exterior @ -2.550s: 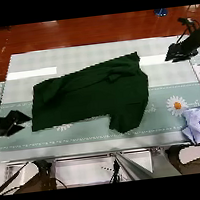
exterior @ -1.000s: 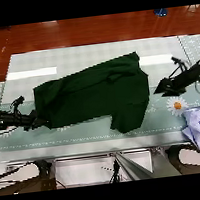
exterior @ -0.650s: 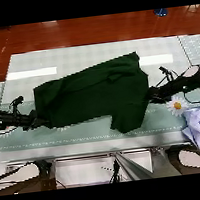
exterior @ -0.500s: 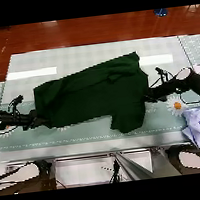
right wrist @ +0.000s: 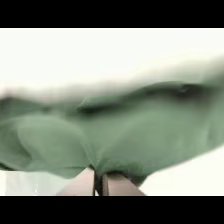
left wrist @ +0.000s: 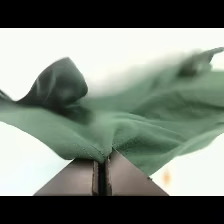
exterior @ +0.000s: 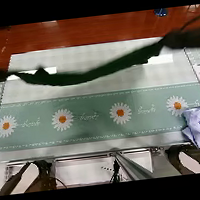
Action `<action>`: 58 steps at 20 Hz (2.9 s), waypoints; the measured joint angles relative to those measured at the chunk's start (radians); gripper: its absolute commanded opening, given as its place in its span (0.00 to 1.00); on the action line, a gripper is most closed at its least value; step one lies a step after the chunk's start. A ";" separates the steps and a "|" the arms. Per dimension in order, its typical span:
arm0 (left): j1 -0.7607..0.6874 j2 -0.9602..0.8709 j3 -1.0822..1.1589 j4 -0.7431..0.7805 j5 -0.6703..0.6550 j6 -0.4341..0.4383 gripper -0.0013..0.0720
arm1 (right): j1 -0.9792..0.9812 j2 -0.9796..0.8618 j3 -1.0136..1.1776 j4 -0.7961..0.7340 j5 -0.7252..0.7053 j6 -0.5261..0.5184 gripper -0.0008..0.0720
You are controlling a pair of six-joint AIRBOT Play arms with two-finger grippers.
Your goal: Fold the shirts.
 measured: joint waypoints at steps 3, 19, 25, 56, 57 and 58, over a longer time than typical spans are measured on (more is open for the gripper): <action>0.000 0.169 0.271 -0.032 0.090 -0.052 0.06 | -0.002 0.104 0.265 -0.148 -0.009 0.070 0.04; -0.055 0.523 0.679 0.433 -0.162 -0.387 0.06 | -0.004 0.290 0.714 -0.541 0.524 0.176 0.04; -0.065 0.493 0.436 0.438 -0.235 -0.398 0.06 | -0.004 0.060 0.711 -0.507 0.692 0.137 0.04; -0.452 -0.591 0.023 0.313 0.874 -0.232 0.06 | -0.003 -0.995 0.661 -0.321 0.170 0.180 0.04; -0.449 -0.594 0.028 0.333 0.843 -0.232 0.06 | -0.003 -0.994 0.661 -0.328 0.204 0.180 0.04; -0.446 -0.597 0.033 0.359 0.803 -0.232 0.06 | -0.003 -0.992 0.661 -0.338 0.247 0.180 0.04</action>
